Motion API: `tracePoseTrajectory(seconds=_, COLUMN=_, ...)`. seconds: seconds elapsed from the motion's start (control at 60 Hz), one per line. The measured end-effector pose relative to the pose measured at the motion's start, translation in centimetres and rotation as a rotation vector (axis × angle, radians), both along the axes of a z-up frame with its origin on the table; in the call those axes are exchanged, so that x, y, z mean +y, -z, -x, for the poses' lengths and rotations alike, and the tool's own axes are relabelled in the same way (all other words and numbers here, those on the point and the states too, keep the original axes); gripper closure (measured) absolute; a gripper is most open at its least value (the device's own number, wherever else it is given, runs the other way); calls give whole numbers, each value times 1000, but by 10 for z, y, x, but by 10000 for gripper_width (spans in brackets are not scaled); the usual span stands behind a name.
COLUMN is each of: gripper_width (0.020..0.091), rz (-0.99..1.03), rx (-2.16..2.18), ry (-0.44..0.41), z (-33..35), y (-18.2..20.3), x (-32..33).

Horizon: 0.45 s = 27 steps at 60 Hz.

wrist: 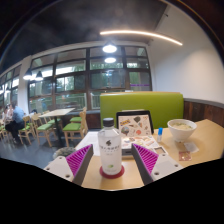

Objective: Pour water

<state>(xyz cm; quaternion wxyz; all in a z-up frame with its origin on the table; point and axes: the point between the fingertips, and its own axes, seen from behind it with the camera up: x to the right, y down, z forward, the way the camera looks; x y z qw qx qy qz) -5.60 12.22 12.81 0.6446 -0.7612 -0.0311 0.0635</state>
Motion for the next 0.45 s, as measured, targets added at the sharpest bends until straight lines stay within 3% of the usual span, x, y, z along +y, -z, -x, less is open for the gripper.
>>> tracePoseTrajectory(seconds=0.15, gripper_width=276, rz=-15, rx=13, ry=-76, z=9, y=-26, x=-88)
tracePoseTrajectory(seconds=0.45, gripper_width=276, rz=-65, rx=-30, ry=-97, z=-23, y=-47, x=-223)
